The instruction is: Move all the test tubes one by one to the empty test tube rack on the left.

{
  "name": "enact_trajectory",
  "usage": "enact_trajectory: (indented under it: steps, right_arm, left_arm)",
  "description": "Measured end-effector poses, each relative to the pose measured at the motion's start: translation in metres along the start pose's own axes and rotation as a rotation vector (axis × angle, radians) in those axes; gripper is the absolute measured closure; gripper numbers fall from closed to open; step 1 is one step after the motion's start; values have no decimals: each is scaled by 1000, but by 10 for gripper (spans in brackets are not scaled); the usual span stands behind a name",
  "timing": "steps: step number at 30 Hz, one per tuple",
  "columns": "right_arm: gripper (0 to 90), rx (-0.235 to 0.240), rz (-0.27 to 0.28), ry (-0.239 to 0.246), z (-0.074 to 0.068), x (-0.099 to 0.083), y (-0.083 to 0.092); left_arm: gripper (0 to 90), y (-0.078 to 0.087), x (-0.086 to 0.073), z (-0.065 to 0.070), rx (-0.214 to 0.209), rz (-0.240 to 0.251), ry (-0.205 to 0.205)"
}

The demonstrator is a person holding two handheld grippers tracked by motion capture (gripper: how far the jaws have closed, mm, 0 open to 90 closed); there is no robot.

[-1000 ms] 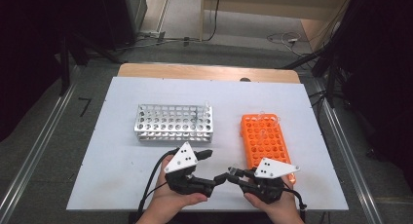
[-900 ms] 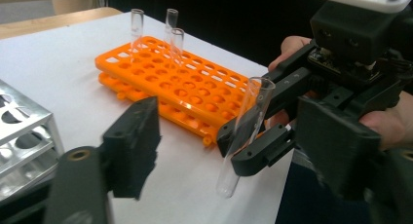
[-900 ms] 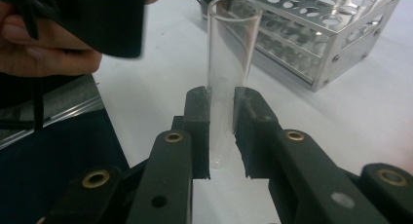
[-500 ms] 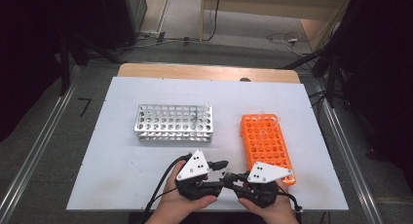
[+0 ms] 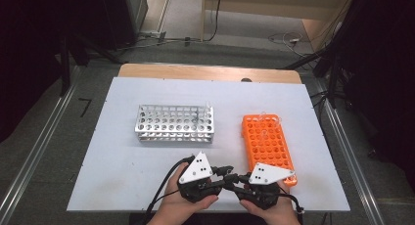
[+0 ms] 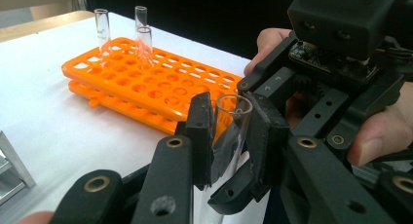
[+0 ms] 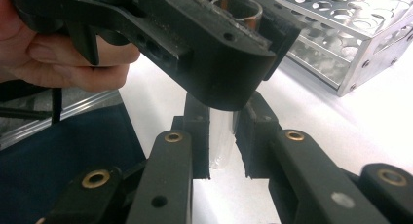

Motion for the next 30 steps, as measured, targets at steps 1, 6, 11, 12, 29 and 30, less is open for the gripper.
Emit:
enact_trajectory:
  steps: [1, 6, 11, 12, 29, 30]
  right_arm:
    - [739, 0, -2, 0, 0, 0, 0]
    - [739, 4, -1, 1, 0, 0, 1]
    - [738, 0, -2, -5, 1, -1, 0]
    - [737, 0, -1, -8, 1, -1, 0]
    - [333, -2, 31, -19, 4, 1, 9]
    - [296, -4, 36, -22, 5, 2, 11]
  left_arm:
    - [732, 0, 0, 0, 0, 0, 1]
    - [743, 0, 0, 0, 8, -6, -12]
    - [751, 0, 0, -1, 17, -11, -12]
    - [752, 0, 0, -1, 16, -11, -11]
    - [756, 9, 7, -18, 64, 15, 8]
    - [756, 9, 8, -20, 69, 16, 7]
Point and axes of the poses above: each handheld gripper's, and its own axes: y roughly backward along the jaws, x roughly out of its top, z roughly to its right, the point moved 6 cm from there along -y, roughly forward along the jaws, and after that the axes turned 6 degrees about -y, right-handed, at the moved point
